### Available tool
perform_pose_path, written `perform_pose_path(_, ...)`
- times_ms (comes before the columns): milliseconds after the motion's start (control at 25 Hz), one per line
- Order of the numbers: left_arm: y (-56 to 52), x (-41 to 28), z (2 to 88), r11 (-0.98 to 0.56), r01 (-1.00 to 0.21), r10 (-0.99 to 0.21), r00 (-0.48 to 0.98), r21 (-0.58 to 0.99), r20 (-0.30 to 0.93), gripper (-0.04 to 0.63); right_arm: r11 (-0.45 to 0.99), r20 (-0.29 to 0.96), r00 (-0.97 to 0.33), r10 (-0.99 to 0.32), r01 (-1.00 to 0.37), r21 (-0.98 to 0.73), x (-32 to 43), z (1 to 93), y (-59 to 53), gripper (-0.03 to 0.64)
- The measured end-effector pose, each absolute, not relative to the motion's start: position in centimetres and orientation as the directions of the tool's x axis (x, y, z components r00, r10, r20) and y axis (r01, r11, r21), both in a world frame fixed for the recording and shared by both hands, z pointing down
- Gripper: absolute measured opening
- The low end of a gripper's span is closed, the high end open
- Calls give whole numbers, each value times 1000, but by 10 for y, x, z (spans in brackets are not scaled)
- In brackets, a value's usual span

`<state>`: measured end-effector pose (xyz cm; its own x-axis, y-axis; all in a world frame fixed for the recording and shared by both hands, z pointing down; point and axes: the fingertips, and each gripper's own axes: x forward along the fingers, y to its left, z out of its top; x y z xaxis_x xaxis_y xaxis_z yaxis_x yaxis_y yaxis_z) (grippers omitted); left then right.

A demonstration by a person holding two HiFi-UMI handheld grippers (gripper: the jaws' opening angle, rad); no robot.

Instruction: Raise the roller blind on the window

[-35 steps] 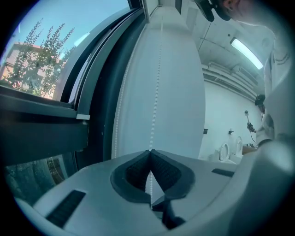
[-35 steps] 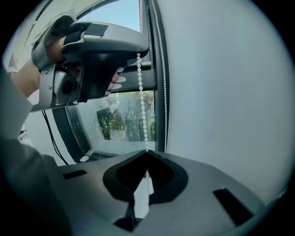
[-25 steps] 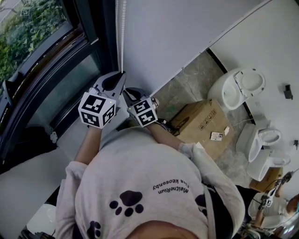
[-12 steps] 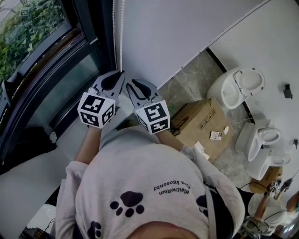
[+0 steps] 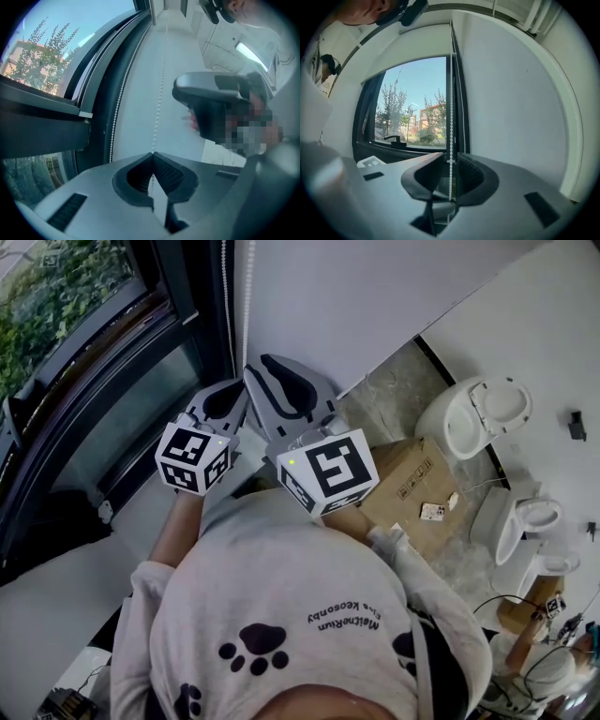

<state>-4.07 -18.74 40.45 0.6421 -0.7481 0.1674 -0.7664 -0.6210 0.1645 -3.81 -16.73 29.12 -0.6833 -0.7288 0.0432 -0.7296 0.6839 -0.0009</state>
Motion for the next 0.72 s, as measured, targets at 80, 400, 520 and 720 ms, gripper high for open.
perform_pose_path(80, -186, -40, 404, -622, -765, -747, 643, 165, 166, 8, 683, 21, -683, -730, -730, 8, -42, 276, -172, 81)
perform_pose_path(400, -184, -38, 404, -627, -761, -743, 649, 169, 165, 8, 682, -20, -682, -731, -731, 27, -53, 241, -190, 81)
perform_pose_path(520, -183, -38, 404, -627, -760, -744, 649, 170, 161, 9, 673, -40, -674, -738, -739, 44, -52, 229, -192, 70)
perform_pose_path(720, -182, -38, 404, -628, -760, -745, 649, 166, 155, 9, 681, -58, -686, -725, -727, 88, -56, 225, -189, 12)
